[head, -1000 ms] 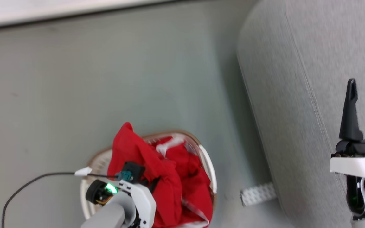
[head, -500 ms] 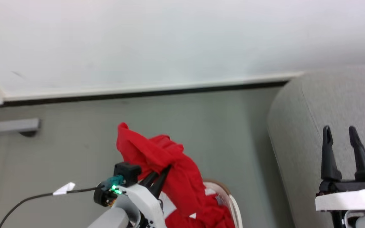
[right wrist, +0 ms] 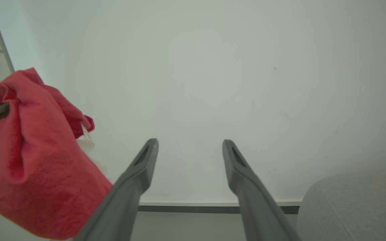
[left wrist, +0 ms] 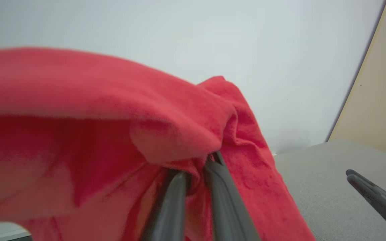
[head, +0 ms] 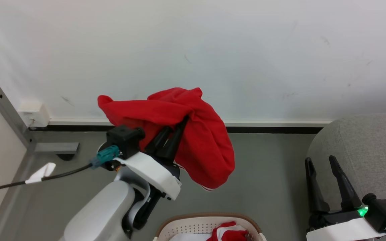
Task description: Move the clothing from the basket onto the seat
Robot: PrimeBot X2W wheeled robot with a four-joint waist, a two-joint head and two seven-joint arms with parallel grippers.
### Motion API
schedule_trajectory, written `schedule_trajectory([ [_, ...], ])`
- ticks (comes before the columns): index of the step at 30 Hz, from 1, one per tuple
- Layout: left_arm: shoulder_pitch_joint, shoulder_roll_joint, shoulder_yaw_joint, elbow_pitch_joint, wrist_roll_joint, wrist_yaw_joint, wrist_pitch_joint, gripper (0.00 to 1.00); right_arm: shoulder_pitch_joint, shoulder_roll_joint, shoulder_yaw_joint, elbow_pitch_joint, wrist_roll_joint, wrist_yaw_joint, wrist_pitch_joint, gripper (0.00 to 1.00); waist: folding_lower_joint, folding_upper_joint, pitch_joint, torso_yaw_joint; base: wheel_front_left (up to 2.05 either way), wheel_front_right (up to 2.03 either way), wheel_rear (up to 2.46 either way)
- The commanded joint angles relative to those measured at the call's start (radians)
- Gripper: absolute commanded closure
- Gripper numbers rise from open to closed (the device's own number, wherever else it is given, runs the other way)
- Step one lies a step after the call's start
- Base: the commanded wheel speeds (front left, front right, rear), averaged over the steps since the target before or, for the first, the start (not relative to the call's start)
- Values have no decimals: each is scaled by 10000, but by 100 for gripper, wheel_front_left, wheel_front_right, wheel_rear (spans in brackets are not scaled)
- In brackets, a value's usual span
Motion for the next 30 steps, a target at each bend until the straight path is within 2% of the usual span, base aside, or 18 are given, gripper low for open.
schedule_trajectory([
  [1, -96, 141, 60, -256, 131, 150, 85, 100, 156, -41, 114, 6, -56, -23, -34, 0, 3, -1, -28, -2, 0, 0, 0],
  [8, 229, 325, 104, -832, 1, 419, 272, 100, 136, -29, 727, 18, -270, -25, -34, 0, 3, -1, -5, -46, 0, 0, 0],
  [20, 85, 301, 104, -779, -119, 537, 388, 100, -76, -176, 3921, 513, -474, -25, -34, 0, 3, -1, -271, -8, 0, 0, 0],
  [26, -48, 55, -82, -735, -94, 510, 434, 100, -521, -75, 4247, 1025, -703, -25, -34, 0, 3, -1, -326, 166, 0, 0, 0],
  [30, -44, -194, -278, -700, -163, 380, 434, 100, -1071, -36, 4407, 1843, -665, -25, -20, 0, 3, -1, -356, 391, 0, 0, 0],
])
